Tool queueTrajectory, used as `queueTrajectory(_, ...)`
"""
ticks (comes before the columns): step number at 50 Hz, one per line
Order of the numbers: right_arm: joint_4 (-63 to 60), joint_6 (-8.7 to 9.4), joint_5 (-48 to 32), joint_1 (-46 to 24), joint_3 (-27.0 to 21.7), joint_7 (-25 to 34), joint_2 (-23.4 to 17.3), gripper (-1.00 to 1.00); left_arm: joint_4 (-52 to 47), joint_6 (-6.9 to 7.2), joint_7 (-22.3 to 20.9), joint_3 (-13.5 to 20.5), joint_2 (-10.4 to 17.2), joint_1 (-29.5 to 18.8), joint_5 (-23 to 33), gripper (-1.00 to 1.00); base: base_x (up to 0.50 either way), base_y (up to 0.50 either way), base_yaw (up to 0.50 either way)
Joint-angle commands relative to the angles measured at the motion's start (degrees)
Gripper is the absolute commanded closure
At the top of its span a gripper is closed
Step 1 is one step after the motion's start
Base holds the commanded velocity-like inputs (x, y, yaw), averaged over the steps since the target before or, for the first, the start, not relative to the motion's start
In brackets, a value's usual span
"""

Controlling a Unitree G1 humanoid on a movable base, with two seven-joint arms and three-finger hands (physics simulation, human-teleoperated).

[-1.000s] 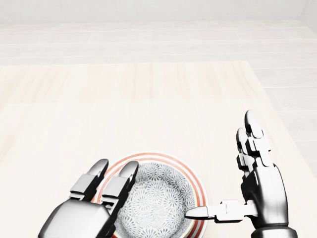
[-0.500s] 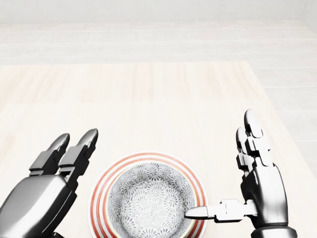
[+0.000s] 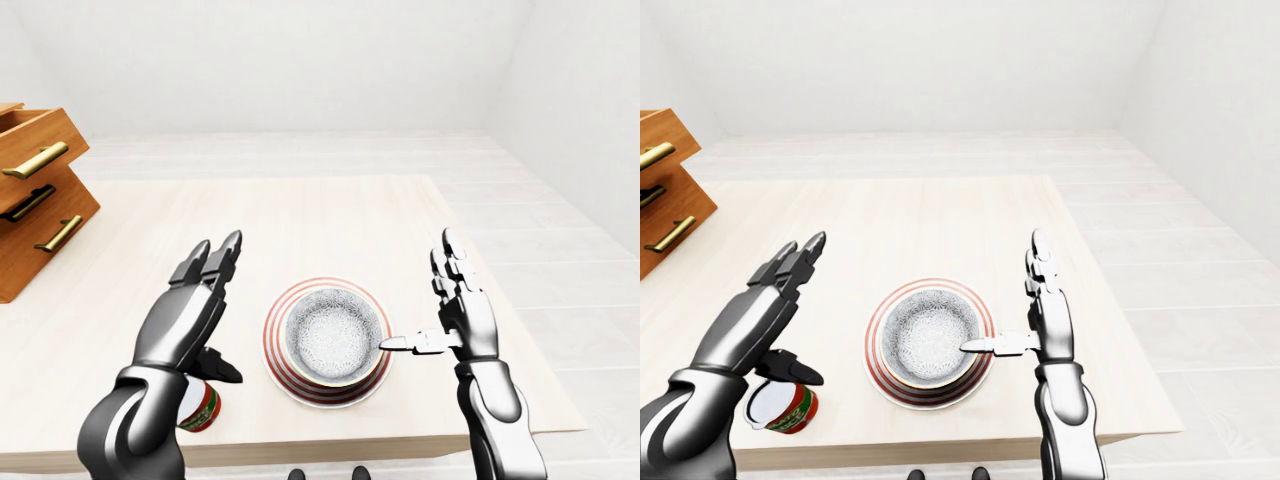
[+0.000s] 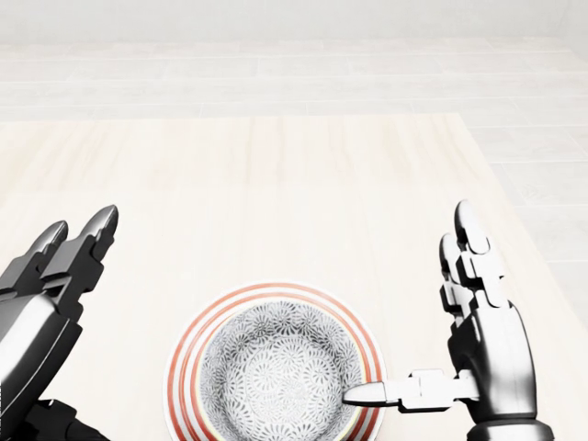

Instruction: Put the bowl on the plate.

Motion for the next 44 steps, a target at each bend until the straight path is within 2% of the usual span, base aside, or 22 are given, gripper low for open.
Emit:
queueTrajectory(1,-0.73,0.0,-0.27,0.2,0.03,0.12,-0.05,-1.0,0.76,0.0,0.0,4.56,1.27,-2.01,-2.73,-1.0,0.0,0.0,0.0)
queueTrajectory(31,-5.41,0.0,-1.0,1.62,-0.82,1.39,-0.29,-1.0,-1.43,0.0,0.0,11.57,4.91,-7.03,-8.43,-1.0,0.0,0.0,0.0)
queueTrajectory(38,-6.79,0.0,-1.15,3.14,-1.5,1.83,-0.07,-1.0,0.5,0.0,0.0,13.65,6.07,-6.86,-10.52,-1.0,0.0,0.0,0.0)
queueTrajectory(44,-8.6,0.0,-1.02,4.32,-2.36,2.33,0.07,-1.0,0.72,0.0,0.0,13.5,5.25,-5.24,-11.33,-1.0,0.0,0.0,0.0)
